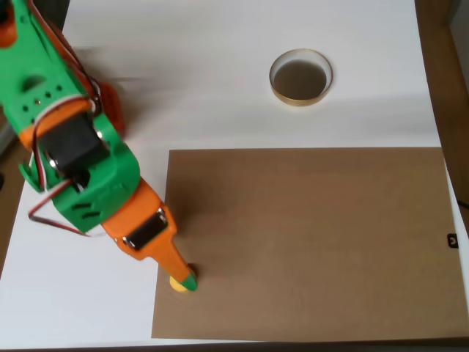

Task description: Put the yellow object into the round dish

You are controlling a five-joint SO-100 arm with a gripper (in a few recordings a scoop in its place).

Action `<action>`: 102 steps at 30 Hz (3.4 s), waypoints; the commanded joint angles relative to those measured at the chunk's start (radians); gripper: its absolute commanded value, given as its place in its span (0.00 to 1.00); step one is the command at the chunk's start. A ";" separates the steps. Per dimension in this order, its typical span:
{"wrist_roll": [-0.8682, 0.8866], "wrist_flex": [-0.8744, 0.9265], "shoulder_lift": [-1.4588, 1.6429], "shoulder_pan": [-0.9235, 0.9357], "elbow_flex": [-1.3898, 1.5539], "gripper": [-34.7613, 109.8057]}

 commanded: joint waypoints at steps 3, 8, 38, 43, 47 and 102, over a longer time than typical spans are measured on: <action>-0.020 0.032 -0.078 0.015 -0.129 0.49; -0.021 0.034 -0.163 0.018 -0.186 0.48; -0.015 0.028 -0.456 0.044 -0.402 0.35; -0.012 0.029 -0.446 0.035 -0.402 0.35; -0.005 0.034 -0.448 0.021 -0.407 0.35; -0.117 0.275 0.434 -0.703 -0.087 0.24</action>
